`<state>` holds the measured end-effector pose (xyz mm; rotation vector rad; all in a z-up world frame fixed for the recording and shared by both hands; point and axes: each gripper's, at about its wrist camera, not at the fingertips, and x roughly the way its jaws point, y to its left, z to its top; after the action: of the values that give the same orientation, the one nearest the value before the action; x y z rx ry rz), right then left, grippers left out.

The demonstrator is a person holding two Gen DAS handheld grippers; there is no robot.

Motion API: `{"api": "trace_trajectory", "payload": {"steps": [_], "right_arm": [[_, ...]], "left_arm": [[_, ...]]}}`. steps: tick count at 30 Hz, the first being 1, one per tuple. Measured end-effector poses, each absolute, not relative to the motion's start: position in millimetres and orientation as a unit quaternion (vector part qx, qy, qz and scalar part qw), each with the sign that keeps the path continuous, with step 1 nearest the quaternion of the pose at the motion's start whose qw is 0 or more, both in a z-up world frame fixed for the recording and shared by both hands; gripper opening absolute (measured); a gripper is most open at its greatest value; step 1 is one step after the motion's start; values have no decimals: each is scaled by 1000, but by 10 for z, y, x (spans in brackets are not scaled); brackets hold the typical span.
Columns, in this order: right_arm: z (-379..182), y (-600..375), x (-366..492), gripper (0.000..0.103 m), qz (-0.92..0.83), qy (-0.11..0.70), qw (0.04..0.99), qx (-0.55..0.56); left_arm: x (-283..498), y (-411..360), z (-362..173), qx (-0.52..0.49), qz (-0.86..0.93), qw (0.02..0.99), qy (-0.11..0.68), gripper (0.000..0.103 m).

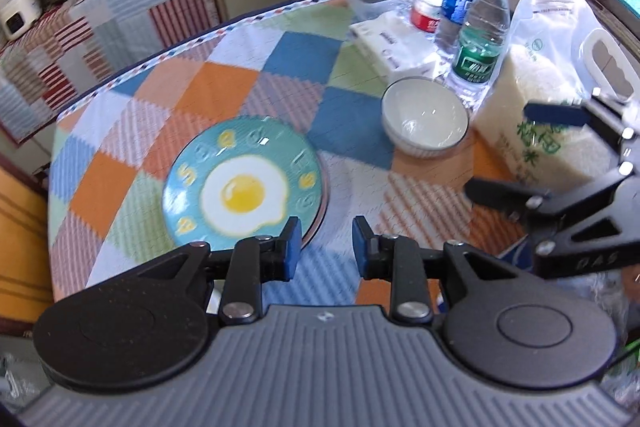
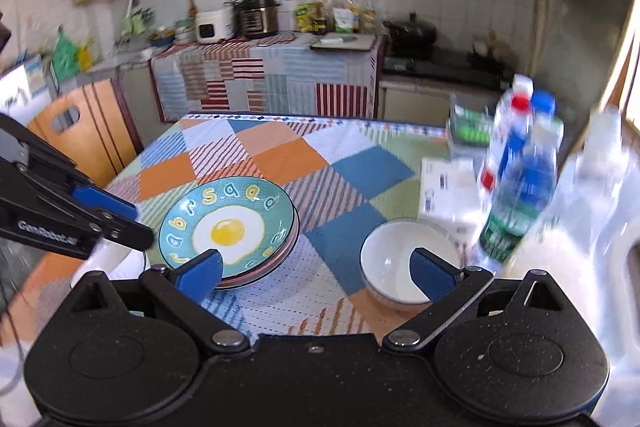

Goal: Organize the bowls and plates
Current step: 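Move the left tool to the white bowl near the bottles and grip its rim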

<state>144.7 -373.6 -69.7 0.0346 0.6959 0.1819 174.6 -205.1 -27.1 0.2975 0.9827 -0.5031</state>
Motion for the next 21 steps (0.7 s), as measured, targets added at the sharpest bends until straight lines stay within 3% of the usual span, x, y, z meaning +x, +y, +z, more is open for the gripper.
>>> {"api": "trace_trajectory", "payload": {"steps": [5, 13, 21], "right_arm": [[-1051, -3891, 1555, 101, 51, 335, 939, 57], [-1613, -3756, 1690, 101, -15, 336, 941, 29], [-2007, -3765, 1962, 101, -54, 349, 935, 38]], "left_arm": [[2058, -2350, -408, 116, -252, 839, 467, 30], [2502, -2748, -877, 47, -265, 832, 486, 39], [2722, -3069, -1417, 43, -271, 826, 492, 36]]}}
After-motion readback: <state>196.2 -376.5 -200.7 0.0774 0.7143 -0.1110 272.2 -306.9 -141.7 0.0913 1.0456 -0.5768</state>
